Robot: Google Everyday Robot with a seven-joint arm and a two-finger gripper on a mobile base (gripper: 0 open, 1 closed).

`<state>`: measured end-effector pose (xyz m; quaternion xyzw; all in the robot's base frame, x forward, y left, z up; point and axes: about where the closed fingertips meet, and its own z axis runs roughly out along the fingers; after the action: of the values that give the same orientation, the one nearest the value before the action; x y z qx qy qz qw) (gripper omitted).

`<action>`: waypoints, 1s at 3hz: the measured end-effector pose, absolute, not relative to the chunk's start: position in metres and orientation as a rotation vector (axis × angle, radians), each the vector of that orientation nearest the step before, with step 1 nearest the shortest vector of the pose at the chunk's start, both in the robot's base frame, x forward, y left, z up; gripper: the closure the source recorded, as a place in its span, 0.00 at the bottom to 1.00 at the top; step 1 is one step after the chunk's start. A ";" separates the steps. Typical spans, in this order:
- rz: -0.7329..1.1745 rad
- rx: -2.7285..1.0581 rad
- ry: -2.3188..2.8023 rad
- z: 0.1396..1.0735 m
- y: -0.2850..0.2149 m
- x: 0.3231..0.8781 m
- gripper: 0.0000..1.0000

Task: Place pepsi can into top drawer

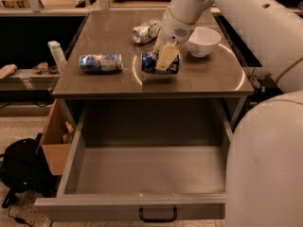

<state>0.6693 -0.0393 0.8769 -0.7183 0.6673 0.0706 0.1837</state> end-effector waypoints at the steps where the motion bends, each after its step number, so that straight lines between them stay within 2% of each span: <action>1: 0.194 -2.095 1.799 0.896 -0.050 0.652 1.00; 3: 0.191 -2.167 1.688 0.917 -0.077 0.607 1.00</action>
Offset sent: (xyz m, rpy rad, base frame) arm -0.0622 -0.0408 0.0472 -0.0167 -0.0341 0.1935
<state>0.6070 -0.0771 0.9171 -0.7722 0.6015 0.0681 0.1931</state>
